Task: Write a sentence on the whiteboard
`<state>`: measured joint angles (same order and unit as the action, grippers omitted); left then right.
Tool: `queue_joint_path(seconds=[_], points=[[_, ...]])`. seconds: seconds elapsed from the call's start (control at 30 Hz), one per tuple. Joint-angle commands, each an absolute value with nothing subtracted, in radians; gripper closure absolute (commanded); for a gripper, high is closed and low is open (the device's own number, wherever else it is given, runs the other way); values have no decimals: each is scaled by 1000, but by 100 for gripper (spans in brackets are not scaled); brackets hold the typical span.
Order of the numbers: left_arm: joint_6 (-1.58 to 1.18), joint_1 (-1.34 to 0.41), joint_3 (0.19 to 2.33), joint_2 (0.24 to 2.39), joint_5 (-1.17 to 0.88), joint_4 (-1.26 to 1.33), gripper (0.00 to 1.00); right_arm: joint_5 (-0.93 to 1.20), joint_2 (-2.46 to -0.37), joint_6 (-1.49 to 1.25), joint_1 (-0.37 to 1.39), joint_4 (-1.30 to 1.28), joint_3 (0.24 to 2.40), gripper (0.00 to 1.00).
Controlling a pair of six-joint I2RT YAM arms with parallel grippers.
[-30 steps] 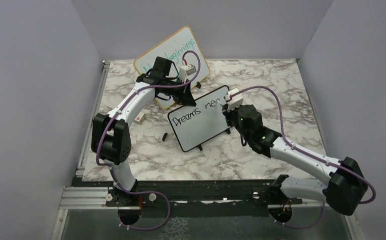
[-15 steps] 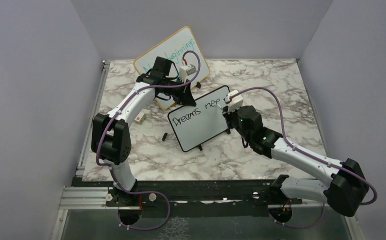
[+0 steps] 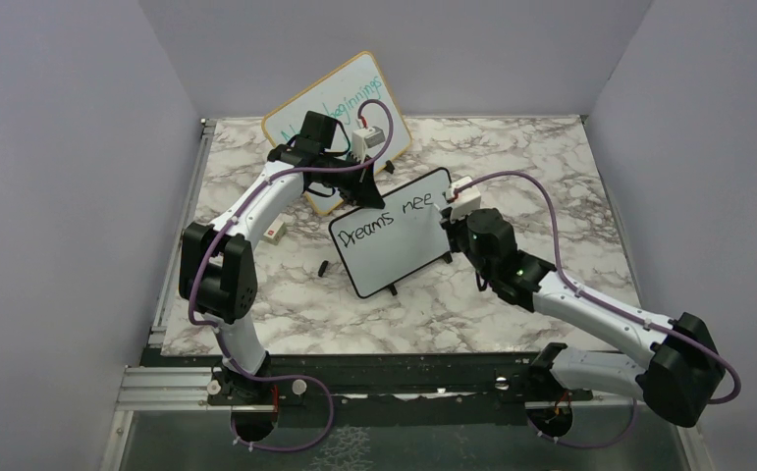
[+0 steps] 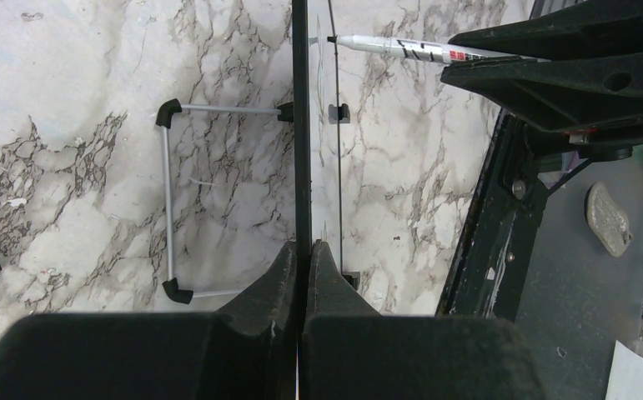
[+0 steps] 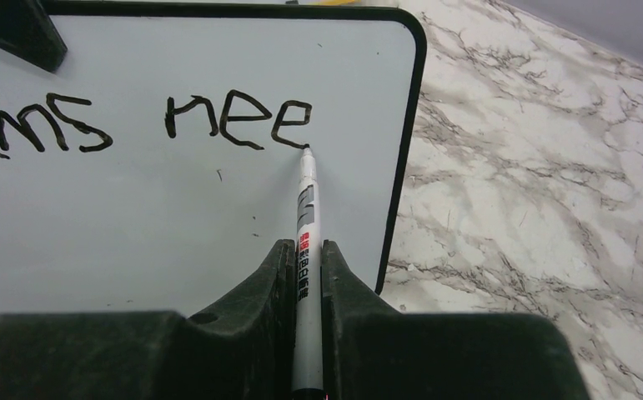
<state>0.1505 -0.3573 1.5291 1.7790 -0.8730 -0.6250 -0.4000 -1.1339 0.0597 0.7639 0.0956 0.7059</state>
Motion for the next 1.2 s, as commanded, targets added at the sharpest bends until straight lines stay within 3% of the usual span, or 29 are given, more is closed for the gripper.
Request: queue_joint_path(seconds=[0.0,1.17], points=[[190,-359,1500,1804,-808,-669,100,-401,-1078,42,761,119,697,100],[192,-359,1500,1802,-811,-669,100,-445,-1154,61,717,191,709,100]])
